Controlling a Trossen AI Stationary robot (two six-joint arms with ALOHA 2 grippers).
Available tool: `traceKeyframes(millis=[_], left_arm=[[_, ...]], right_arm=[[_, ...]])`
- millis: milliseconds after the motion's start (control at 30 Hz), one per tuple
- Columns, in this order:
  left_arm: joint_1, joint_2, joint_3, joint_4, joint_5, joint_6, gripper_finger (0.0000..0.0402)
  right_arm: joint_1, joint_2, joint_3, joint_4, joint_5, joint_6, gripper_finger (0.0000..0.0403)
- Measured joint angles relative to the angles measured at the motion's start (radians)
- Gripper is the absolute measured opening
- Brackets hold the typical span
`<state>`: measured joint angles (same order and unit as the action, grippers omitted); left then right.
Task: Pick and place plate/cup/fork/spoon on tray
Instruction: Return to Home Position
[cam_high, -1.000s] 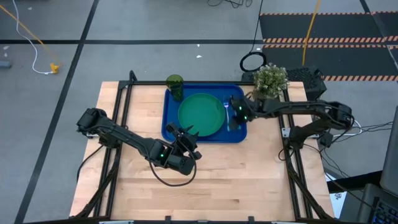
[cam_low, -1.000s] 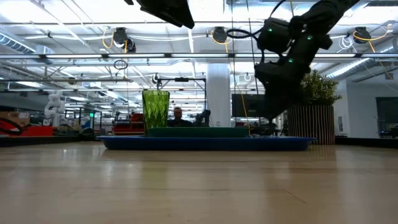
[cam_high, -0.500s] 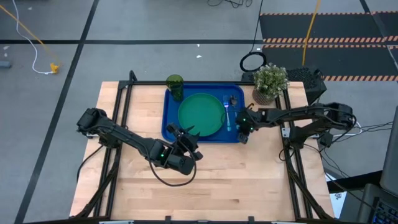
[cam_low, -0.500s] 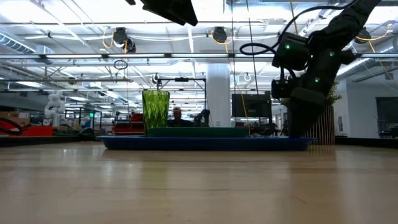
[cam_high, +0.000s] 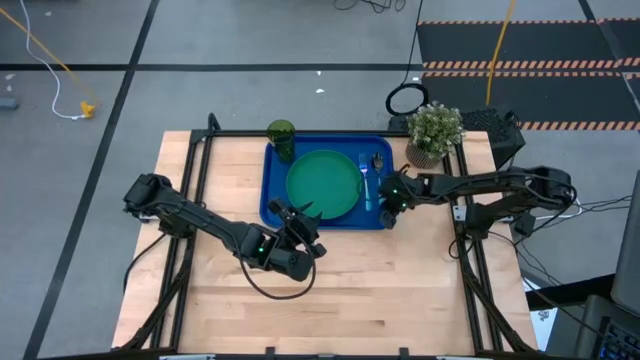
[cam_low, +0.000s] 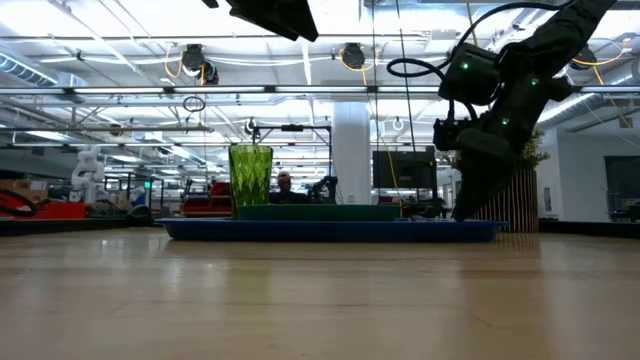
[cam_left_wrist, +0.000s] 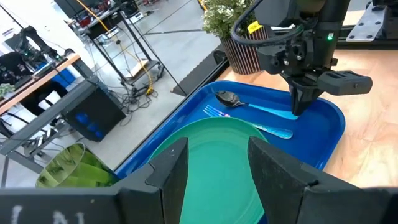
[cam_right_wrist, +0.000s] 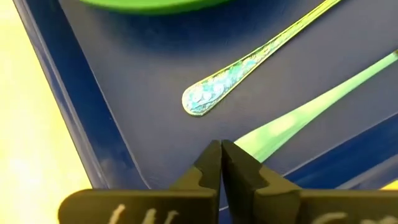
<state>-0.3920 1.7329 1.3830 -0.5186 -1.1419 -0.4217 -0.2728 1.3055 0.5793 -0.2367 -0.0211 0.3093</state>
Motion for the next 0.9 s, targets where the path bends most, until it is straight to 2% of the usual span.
traceKeyframes(millis=[133,300,467,700,800,900], left_arm=[[0.000,0.000,0.000,0.000,0.000,0.000,0.0170],[0.000,0.000,0.000,-0.002,0.004,0.004,0.0170],[-0.007,-0.030,0.000,0.035,0.123,0.116,0.0170],[0.010,-0.085,0.000,0.029,0.116,0.209,0.0168],[0.053,-0.085,0.000,-0.011,0.132,0.217,0.0149],[0.103,-0.084,-0.026,0.015,0.219,0.188,0.0111]], right_arm=[[0.000,-0.029,0.000,-0.002,0.018,0.005,0.0006],[0.006,-0.116,0.000,-0.001,-0.038,0.010,0.0001],[0.042,-0.239,0.000,0.001,-0.062,-0.029,0.0001],[0.106,-0.397,0.000,0.007,-0.084,-0.165,0.0000],[0.137,-0.446,0.000,0.027,-0.131,-0.227,0.0000],[0.171,-0.482,0.000,0.027,-0.142,-0.273,0.0000]])
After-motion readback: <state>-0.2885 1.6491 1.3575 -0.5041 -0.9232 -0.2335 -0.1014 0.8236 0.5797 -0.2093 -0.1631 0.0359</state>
